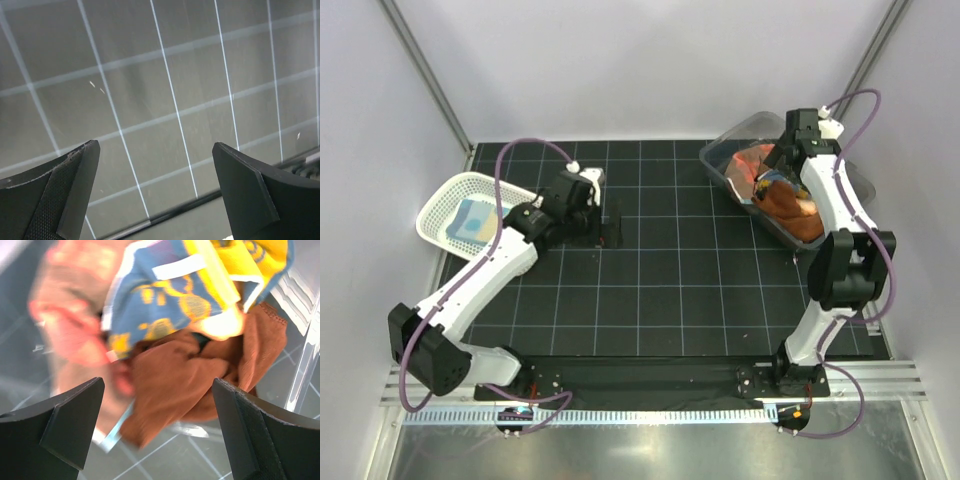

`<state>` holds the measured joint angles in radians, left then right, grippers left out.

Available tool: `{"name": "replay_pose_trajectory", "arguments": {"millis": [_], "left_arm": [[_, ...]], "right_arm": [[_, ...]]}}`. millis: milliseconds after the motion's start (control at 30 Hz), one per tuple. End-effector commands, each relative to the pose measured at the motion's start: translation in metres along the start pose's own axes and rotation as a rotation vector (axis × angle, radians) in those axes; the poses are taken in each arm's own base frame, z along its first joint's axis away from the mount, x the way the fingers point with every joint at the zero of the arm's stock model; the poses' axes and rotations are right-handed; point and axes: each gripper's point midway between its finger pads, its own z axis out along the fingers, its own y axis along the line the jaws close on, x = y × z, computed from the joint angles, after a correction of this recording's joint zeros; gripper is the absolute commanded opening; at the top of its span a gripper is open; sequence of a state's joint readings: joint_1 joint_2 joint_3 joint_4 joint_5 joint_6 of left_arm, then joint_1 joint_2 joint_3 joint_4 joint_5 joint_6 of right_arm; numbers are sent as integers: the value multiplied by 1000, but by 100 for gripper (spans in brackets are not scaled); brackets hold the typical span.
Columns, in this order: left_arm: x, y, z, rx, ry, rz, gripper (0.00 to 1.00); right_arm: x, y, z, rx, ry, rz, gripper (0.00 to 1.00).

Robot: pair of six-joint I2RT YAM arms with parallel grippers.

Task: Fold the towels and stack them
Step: Grab crumpled towel, then move the towel to the center of the board

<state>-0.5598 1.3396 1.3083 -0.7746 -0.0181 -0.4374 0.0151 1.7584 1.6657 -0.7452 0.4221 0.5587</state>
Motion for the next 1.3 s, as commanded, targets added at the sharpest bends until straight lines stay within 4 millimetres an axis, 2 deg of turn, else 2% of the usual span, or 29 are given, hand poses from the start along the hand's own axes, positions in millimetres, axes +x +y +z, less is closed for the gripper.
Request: {"name": "replay_pose_trajectory", "arguments": {"millis": [0,133,267,367,400,433,467,500,533,633,700,733,767,800,833,900,933,967,1000,1033,1100,1133,1167,1200,1233,1267], "left_arm": [[1,-28,-9,117,-31,-8,100],[15,-21,-4,85,-18,3,100],[14,-21,-7,87,-30,4,100],[12,-21,-10,87,-39,10,99],[11,-21,-12,88,-40,12,100],[9,-21,-14,87,-43,12,100],[9,-21,-14,88,-43,10,100],[8,-22,-15,91,-48,10,100],[7,-22,-16,91,-48,8,100],[-8,-19,-20,55,-96,-6,99],[-28,-18,-27,28,-160,-18,100],[-36,-18,-30,23,-181,-24,99],[-43,-17,-34,19,-200,-31,100],[-57,-20,-42,22,-235,-37,99],[-63,-18,-44,8,-248,-47,100],[-80,-9,-55,-32,-292,-74,100],[-79,-3,-56,-55,-285,-83,100],[-81,2,-59,-70,-293,-94,99],[-82,12,-61,-96,-301,-114,100],[-78,18,-64,-108,-299,-123,100],[-70,26,-63,-115,-284,-143,100],[-62,25,-61,-103,-267,-141,100],[-49,28,-55,-103,-239,-138,100],[-39,30,-51,-107,-217,-141,100],[-30,32,-46,-108,-195,-149,100],[-13,37,-37,-121,-158,-150,100]], "right_arm": [[-8,-5,10,11,30,18,98],[1,-5,37,16,71,15,97],[9,-6,52,15,102,10,91],[8,-7,51,11,95,6,59],[0,-6,46,5,77,6,44],[-6,-8,41,10,58,6,20],[-12,-8,36,5,48,-8,13],[-31,-5,20,-17,6,2,3],[-40,-4,11,-30,-14,-3,1],[-83,4,-46,-127,-98,4,1],[-108,23,-105,-314,-152,16,1],[-117,32,-127,-401,-174,28,1],[-111,57,-158,-588,-134,26,1],[-115,60,-200,-701,-168,37,1],[-107,71,-212,-800,-145,44,1],[-76,88,-251,-980,-45,44,1],[-57,83,-261,-1012,-28,39,1],[-31,93,-277,-1091,24,6,1],[-17,97,-287,-1139,43,4,1],[29,97,-296,-1173,131,-35,1],[74,92,-296,-1173,206,-75,2],[129,87,-279,-1128,319,-116,4],[147,75,-282,-1130,322,-117,11],[166,73,-271,-1115,324,-117,14],[219,56,-241,-1029,437,-115,14],[235,46,-232,-1007,451,-108,14]]}}
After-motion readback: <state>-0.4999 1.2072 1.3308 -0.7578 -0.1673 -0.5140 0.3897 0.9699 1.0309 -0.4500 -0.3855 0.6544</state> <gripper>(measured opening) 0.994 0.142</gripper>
